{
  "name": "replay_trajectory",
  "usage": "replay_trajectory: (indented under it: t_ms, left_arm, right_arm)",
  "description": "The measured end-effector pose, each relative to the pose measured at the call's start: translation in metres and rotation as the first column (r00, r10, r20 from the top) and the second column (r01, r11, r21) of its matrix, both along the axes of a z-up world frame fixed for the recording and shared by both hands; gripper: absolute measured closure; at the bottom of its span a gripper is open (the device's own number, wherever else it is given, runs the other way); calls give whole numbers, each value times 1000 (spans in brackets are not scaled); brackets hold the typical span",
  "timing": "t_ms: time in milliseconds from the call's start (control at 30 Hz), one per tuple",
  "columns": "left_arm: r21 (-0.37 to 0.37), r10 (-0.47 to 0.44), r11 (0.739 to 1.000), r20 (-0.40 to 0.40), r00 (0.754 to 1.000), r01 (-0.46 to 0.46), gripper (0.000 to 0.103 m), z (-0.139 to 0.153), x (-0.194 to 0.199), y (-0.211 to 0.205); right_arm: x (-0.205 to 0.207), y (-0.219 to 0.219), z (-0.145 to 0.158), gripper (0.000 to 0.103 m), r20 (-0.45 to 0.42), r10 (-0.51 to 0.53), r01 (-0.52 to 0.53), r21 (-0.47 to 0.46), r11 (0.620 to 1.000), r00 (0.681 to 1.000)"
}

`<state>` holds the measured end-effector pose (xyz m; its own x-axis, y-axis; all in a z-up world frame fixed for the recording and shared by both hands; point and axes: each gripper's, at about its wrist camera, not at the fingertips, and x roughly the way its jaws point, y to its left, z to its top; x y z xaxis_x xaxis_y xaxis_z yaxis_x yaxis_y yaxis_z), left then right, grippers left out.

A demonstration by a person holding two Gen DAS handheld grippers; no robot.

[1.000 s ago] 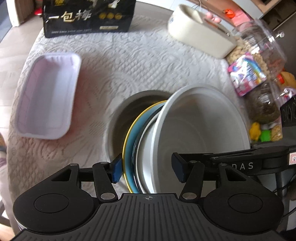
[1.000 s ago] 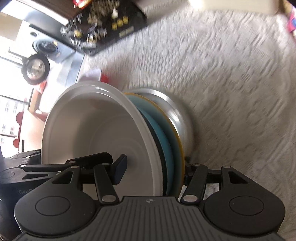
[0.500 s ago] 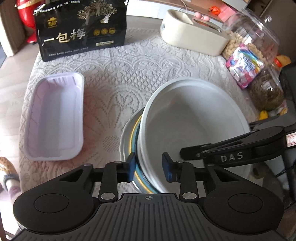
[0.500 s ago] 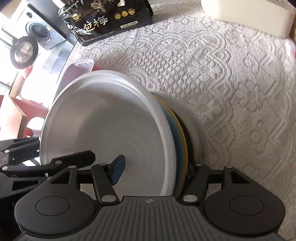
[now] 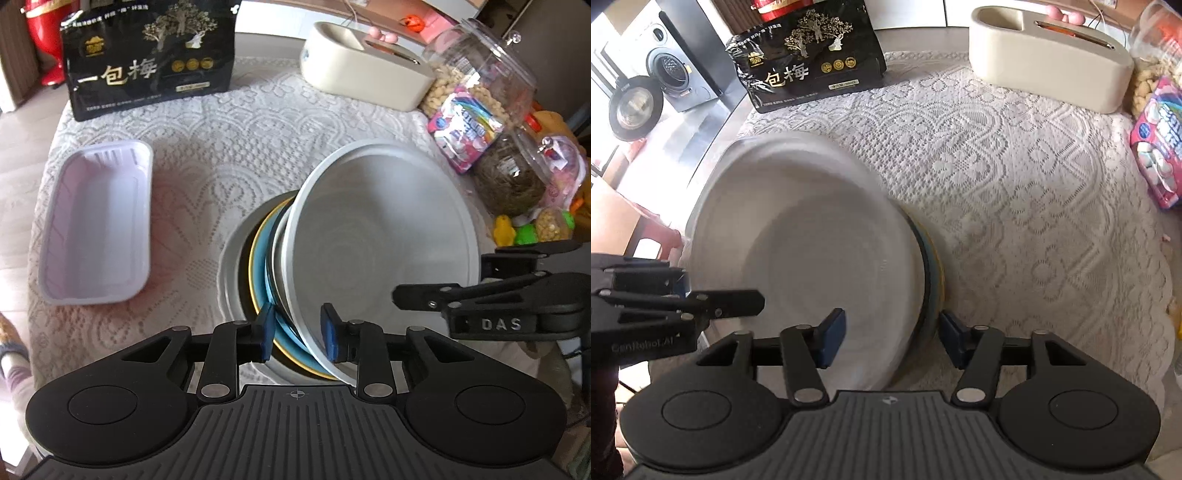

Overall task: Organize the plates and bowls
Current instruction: 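Open both tools and release the white bowl, then move both tools to the white-pink plastic tray and grip its rim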

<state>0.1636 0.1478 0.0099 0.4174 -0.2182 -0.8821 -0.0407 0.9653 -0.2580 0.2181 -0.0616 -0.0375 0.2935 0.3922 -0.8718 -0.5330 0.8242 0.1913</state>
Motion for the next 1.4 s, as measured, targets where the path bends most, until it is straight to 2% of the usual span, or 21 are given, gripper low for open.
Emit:
replay_trajectory:
  t_ms: [133, 267, 433, 567, 667, 700, 733, 833, 900, 967, 1033, 1067, 1167, 1267, 1300, 1333, 1400]
  left_arm:
    - [-22, 24, 999, -7, 1000, -24, 73, -1, -1, 6]
    - [-46, 41, 998, 4, 999, -40, 75, 4, -2, 11]
    - [-132, 53, 990, 63, 997, -45, 77, 26, -8, 26]
    - [-201, 66, 979, 107, 992, -43, 76, 45, -11, 49]
    - [-149, 105, 986, 161, 981, -81, 76, 60, -5, 72]
    - [-134, 123, 986, 171, 977, -101, 76, 63, -2, 81]
    - [-121, 143, 985, 178, 974, -122, 76, 64, 3, 91]
    - [-34, 176, 984, 158, 972, -173, 76, 59, 23, 119]
    - [57, 224, 971, 134, 965, -233, 76, 45, 38, 137]
    - [118, 275, 950, 115, 955, -288, 76, 27, 47, 155]
    - [104, 319, 939, 98, 943, -328, 76, 8, 51, 172]
    - [100, 325, 939, 62, 944, -330, 76, -3, 54, 179]
    - [71, 340, 938, 4, 940, -340, 76, -26, 60, 194]
    - [66, 328, 943, -15, 945, -326, 76, -40, 66, 196]
    - [81, 330, 941, -16, 944, -327, 76, -44, 67, 196]
    - [93, 332, 940, -20, 943, -329, 76, -47, 66, 196]
    - [83, 331, 942, -44, 943, -326, 76, -52, 65, 198]
  right_arm:
    - [-6, 0, 4, 52, 26, -12, 13, -9, 1000, 1000]
    - [-9, -1, 15, 52, 123, -41, 44, -20, 999, 992]
    - [-7, -1, 27, 52, 207, -33, 39, -23, 999, 978]
    - [-8, 7, 42, 52, 281, 30, -13, -63, 998, 959]
    - [-10, 23, 60, 46, 346, 98, -69, -94, 993, 933]
    - [-8, 28, 66, 39, 351, 109, -87, -78, 993, 930]
    - [-6, 33, 72, 35, 348, 113, -100, -53, 994, 931]
    - [5, 51, 89, 35, 336, 73, -87, 27, 996, 939]
    - [13, 65, 96, 34, 351, 2, -38, 95, 995, 936]
    - [24, 89, 96, 32, 322, 7, -40, 95, 995, 947]
    - [39, 120, 87, 32, 222, 59, -72, 53, 996, 973]
    - [48, 135, 79, 32, 155, 59, -67, 43, 997, 986]
    - [62, 179, 49, 32, 6, 72, -72, -13, 997, 997]
    - [66, 220, 18, 38, -29, 52, -55, -124, 991, 998]
    - [67, 232, 10, 45, -30, 52, -56, -153, 987, 998]
    - [70, 241, 3, 48, -31, 55, -59, -180, 982, 998]
    - [76, 252, -8, 50, -31, 35, -41, -223, 974, 999]
